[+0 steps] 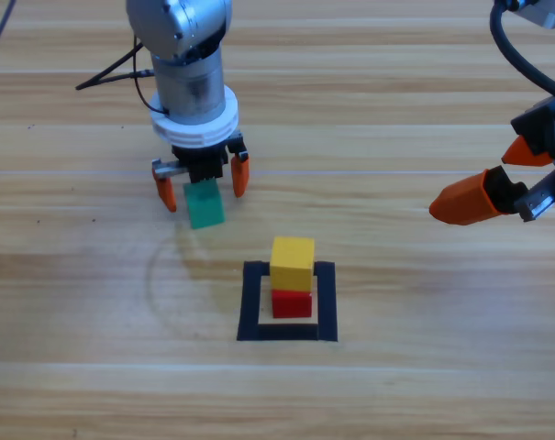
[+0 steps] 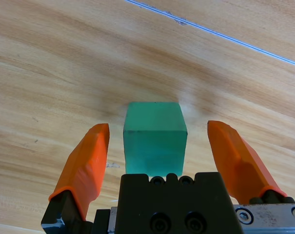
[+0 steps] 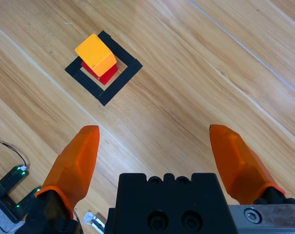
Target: Stack the blocks in the rectangular block: red at the bottom, yellow in the middle, green on top
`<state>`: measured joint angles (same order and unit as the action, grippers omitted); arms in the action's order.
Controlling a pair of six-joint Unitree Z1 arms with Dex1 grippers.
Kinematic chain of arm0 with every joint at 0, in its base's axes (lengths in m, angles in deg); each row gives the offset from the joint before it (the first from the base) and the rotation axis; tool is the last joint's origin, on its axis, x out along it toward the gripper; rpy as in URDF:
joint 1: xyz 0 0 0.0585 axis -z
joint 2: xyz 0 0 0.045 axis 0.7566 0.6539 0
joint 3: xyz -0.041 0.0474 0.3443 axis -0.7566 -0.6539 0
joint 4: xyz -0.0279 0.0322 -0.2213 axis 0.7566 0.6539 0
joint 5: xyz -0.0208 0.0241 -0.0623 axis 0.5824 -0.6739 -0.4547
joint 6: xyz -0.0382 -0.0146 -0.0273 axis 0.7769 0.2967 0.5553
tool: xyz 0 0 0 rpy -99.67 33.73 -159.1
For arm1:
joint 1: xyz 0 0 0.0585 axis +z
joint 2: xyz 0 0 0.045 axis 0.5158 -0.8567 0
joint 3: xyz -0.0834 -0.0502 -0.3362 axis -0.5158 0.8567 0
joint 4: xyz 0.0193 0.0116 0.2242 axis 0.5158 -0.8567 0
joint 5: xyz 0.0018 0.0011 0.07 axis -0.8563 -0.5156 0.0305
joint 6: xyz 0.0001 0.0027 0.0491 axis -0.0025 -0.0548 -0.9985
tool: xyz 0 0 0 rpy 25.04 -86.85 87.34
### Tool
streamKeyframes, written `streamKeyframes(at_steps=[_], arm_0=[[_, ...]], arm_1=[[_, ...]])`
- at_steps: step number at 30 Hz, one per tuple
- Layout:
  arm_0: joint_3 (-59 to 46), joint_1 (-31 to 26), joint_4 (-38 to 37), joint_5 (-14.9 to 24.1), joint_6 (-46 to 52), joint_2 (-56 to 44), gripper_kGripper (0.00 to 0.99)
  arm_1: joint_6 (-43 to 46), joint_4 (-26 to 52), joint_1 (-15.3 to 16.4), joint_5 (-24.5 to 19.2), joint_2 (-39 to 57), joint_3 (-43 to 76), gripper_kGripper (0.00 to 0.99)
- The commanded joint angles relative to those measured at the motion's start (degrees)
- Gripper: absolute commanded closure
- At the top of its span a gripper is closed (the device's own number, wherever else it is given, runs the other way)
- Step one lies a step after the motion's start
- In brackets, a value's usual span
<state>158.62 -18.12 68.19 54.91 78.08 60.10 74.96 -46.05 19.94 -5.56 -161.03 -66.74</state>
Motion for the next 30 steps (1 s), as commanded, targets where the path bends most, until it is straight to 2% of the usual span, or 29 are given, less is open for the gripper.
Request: streamKeyframes(at_steps=[1,7,8,10,12,15,17,20,22,24,26,30], arm_0=[[0.3,-0.3,0.3,-0.6,0.4,4.8,0.172],[1.1,0.9,0.2,-0.6,0.9,5.9,0.215],[1.2,1.0,0.2,-0.6,0.8,5.9,0.255],[1.2,1.0,0.3,-0.6,0.7,5.8,0.422],[0.6,1.0,0.5,-0.2,0.2,5.1,0.654],[0.5,0.9,0.9,0.1,-1.1,3.9,0.852],[0.5,0.9,1.2,0.1,-2.8,3.1,0.889],[2.6,0.9,2.9,0.0,-7.1,1.1,0.892],[4.2,0.9,5.0,-0.4,-12.8,-3.1,0.901],[4.2,0.3,5.8,-2.4,-17.7,-7.1,0.901],[3.7,-0.7,7.1,-3.7,-21.9,-12.2,0.955],[3.5,-0.9,8.9,-6.5,-29.9,-19.1,0.955]], arm_1=[[-0.1,1.1,-1.2,1.1,-2.8,1.8,0.001],[-0.2,1.1,-1.2,1.1,-2.8,1.8,0.001],[-0.3,1.1,-1.2,1.1,-2.8,1.8,0.001],[-0.3,1.1,-1.2,1.1,-2.8,1.8,0.001],[-0.3,1.1,-1.2,1.1,-2.8,1.8,0.001],[-0.3,1.1,-1.2,1.1,-2.7,1.8,0.001],[-0.3,1.1,-1.2,1.1,-2.7,1.8,0.001],[-0.3,1.0,-1.2,1.1,-2.7,1.8,0.001],[-0.3,1.0,-1.2,1.1,-2.8,1.8,0.002],[-0.3,1.1,-1.2,1.1,-2.8,1.8,0.002],[-0.3,1.0,-1.2,1.2,-2.8,1.8,0.002],[-0.3,1.1,-1.2,1.3,-2.9,1.8,0.002]])
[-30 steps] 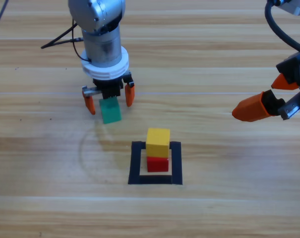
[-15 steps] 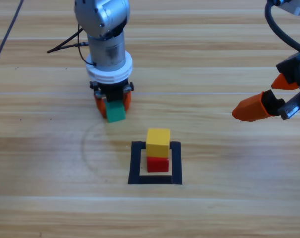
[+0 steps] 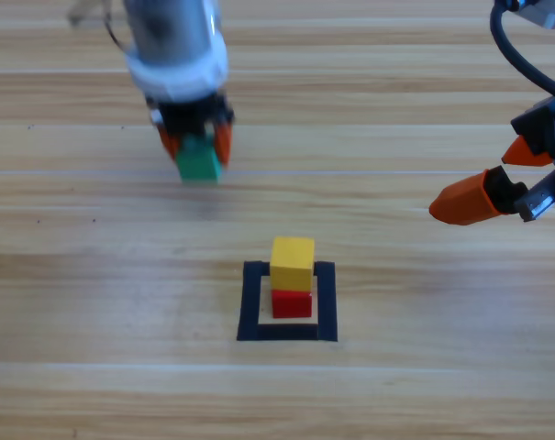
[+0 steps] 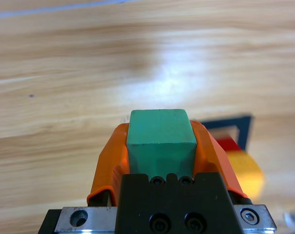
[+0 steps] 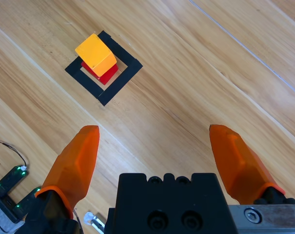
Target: Stack the blocks in the rectangular block: red at the bottom, yellow in the middle, green on top
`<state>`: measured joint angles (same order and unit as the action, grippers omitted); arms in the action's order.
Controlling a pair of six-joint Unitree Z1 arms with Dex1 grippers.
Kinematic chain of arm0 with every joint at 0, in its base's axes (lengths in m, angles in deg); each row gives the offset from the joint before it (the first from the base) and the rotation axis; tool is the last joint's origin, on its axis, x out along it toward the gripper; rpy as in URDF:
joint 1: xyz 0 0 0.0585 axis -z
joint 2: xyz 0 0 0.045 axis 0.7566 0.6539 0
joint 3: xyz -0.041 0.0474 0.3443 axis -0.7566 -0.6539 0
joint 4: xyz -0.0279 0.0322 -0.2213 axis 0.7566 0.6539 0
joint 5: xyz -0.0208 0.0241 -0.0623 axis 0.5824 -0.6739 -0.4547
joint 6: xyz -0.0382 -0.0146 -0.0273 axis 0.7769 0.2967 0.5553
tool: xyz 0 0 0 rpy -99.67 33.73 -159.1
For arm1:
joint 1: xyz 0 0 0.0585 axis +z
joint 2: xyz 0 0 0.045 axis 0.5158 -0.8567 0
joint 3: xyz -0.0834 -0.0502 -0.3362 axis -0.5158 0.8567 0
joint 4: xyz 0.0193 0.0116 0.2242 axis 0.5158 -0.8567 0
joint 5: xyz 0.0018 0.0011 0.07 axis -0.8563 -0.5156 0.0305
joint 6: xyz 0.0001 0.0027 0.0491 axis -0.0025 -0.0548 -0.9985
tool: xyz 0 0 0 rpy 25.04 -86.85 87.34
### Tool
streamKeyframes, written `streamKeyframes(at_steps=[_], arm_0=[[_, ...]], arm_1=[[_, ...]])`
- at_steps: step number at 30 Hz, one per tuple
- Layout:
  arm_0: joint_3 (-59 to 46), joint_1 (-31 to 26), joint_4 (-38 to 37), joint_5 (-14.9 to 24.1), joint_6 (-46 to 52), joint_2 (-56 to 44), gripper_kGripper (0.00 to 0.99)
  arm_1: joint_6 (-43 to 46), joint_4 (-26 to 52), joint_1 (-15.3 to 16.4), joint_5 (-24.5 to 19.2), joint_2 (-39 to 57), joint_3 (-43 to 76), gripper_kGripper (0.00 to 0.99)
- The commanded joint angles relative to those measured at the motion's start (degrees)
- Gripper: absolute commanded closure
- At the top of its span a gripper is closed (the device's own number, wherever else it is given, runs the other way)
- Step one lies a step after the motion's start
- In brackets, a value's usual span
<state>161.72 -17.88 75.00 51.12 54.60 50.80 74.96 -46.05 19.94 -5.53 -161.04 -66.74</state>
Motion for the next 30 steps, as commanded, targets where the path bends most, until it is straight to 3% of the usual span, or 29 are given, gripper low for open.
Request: streamKeyframes(at_steps=[1,9,18,30], arm_0=[[0.2,-1.1,2.5,-3.4,-7.7,-10.7,0.956],[-2.6,8.5,3.2,-2.3,-10.5,-11.6,0.970],[-2.0,17.0,3.7,1.2,-1.1,-8.3,0.967],[-2.0,19.3,4.1,4.5,17.2,-3.6,0.949]], arm_1=[[-0.3,1.0,-1.2,1.3,-2.9,1.8,0.002],[-0.3,1.0,-1.2,1.3,-2.9,1.8,0.002],[-0.3,1.0,-1.2,1.3,-2.9,1.8,0.002],[-0.2,1.1,-1.2,1.3,-2.9,2.0,0.002]])
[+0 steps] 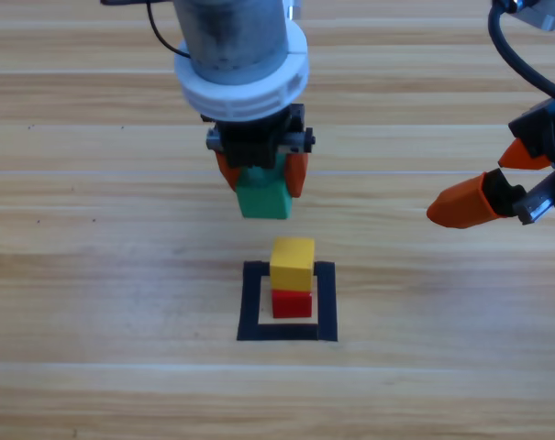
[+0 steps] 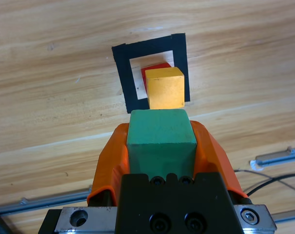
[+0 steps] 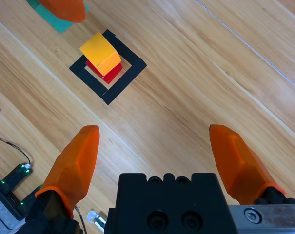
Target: Stack the blocks in the rectangular block: red at the bottom, yellow in the middle, green on top
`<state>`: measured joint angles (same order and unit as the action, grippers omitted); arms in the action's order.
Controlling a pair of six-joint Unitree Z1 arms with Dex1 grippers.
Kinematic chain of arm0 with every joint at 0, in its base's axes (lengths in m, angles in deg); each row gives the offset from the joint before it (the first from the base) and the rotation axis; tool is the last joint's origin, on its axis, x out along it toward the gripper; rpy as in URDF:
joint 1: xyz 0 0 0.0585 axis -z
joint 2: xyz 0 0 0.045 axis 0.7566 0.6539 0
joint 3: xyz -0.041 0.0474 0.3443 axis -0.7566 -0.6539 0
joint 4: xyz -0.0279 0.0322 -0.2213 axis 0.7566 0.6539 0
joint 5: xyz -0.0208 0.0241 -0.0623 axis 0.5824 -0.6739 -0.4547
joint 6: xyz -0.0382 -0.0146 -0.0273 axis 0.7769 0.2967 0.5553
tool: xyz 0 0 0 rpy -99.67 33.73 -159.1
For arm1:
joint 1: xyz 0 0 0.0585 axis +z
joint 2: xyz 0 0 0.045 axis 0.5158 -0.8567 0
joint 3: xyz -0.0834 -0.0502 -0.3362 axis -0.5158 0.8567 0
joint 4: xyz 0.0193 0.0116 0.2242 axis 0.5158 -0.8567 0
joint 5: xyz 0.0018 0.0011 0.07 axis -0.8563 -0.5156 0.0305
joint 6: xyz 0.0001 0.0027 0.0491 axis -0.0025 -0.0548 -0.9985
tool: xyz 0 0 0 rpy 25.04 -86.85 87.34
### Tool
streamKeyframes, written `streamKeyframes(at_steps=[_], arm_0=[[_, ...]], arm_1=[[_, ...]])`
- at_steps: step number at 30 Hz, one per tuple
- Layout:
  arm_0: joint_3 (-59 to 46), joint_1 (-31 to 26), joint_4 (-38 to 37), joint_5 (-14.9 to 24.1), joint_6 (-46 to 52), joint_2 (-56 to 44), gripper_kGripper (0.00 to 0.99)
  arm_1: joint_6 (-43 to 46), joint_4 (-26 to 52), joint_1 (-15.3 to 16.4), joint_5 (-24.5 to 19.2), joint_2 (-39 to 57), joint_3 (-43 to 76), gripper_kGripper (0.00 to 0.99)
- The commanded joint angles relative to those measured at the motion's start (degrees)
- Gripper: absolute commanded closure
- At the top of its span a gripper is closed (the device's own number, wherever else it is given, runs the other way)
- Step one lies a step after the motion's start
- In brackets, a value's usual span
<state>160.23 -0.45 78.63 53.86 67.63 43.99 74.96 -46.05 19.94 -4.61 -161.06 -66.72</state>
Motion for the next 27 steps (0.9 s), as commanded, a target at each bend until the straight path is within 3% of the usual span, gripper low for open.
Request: streamKeyframes(at_steps=[1,11,27], arm_0=[[-0.6,2.2,0.5,2.1,5.1,3.3,0.947],[-0.4,3.4,0.6,3.8,10.2,5.9,0.935],[2.8,4.5,0.6,4.8,10.5,9.1,0.935]], arm_1=[[-0.2,1.0,-1.2,0.5,-2.9,2.0,0.002],[-0.1,1.1,-1.2,1.1,-4.1,1.8,0.002],[0.1,1.1,-1.2,-0.4,-5.3,1.2,0.002]])
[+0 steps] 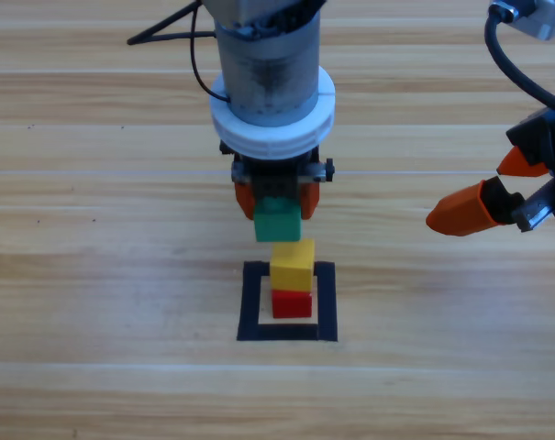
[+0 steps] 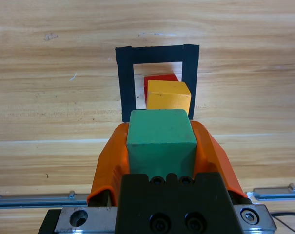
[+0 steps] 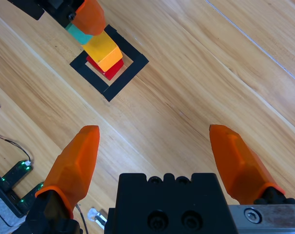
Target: Stack the blocks in the rectangular block: red at the bottom, yellow in the middle, green on top
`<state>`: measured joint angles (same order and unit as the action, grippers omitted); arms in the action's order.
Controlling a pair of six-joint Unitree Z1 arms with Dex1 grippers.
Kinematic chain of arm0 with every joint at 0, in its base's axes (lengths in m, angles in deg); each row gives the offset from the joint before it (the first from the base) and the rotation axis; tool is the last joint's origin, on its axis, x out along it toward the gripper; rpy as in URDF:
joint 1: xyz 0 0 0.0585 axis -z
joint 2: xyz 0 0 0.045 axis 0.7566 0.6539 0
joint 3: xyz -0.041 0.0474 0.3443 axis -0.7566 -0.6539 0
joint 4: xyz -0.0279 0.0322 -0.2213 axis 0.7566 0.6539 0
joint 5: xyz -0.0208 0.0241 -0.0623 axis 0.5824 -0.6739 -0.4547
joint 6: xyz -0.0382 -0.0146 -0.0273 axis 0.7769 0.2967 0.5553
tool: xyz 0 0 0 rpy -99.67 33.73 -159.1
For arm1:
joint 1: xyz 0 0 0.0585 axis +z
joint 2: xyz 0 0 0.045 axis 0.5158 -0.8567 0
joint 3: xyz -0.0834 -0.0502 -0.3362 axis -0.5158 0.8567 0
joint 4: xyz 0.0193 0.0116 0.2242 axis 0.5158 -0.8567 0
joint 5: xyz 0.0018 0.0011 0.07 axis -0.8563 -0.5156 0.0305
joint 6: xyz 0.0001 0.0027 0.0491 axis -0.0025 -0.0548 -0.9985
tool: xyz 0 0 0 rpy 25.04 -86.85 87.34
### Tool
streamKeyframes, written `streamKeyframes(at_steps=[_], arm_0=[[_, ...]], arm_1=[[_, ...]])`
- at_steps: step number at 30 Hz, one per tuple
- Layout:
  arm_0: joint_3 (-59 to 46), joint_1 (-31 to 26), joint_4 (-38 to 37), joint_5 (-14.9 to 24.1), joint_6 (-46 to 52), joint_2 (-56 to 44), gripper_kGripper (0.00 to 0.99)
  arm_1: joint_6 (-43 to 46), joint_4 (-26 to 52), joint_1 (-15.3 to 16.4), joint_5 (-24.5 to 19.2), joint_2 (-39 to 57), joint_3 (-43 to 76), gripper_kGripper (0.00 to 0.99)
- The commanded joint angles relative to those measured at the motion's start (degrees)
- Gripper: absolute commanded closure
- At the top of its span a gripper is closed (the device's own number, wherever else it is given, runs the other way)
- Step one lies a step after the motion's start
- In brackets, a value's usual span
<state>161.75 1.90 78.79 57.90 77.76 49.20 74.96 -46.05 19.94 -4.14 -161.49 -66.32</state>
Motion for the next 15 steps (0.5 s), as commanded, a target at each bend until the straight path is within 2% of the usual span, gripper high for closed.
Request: streamKeyframes(at_steps=[1,15], arm_0=[[1.4,2.1,0.4,0.9,0.4,4.0,0.935],[2.2,2.5,0.4,1.2,-0.2,5.2,0.935]], arm_1=[[0.1,1.1,-1.3,-0.9,-5.2,0.7,0.002],[0.1,1.1,-1.2,-0.9,-5.1,0.7,0.002]])
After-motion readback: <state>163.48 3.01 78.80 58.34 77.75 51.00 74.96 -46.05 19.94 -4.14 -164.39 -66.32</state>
